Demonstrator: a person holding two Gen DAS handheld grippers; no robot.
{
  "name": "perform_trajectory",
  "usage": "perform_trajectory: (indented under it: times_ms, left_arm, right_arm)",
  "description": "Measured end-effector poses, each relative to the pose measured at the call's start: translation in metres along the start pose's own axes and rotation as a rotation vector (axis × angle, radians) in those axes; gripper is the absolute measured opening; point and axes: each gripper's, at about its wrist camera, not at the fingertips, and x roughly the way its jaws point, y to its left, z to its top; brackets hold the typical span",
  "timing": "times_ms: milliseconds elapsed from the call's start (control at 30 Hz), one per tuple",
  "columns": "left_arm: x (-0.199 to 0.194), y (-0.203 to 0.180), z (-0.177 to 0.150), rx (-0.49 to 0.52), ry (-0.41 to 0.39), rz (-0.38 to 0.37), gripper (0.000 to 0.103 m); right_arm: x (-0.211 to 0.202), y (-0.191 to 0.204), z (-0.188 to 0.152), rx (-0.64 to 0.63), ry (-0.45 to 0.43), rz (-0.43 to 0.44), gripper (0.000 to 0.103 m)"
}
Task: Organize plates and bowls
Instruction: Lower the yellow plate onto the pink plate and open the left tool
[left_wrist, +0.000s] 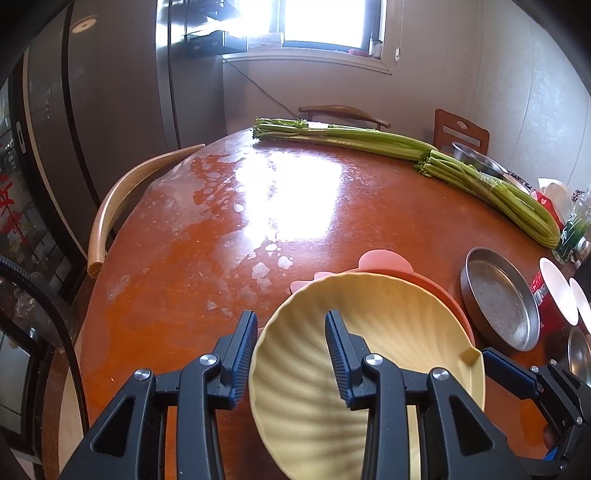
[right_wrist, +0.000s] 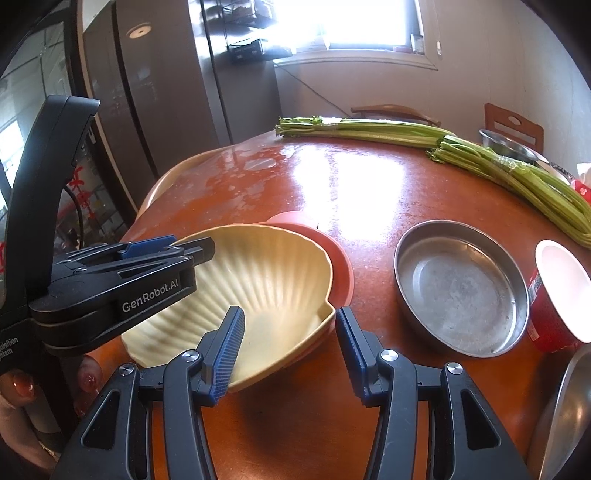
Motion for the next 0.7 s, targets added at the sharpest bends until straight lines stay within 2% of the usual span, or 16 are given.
perform_trajectory:
  times_ms: [367,700]
  left_arm:
    - [-0.024,0.019,-0.016,-0.06,-0.037,0.031,0.041]
    - [-0.006,0.018,-0.025,-0.055,0.018,0.022,0.043]
  right_arm:
    - [0.0,0.002,-0.002,-0.012,0.006,-0.01,0.054]
    - [-0.003,0.0,-0.009,0.013,0.019,0.018,0.054]
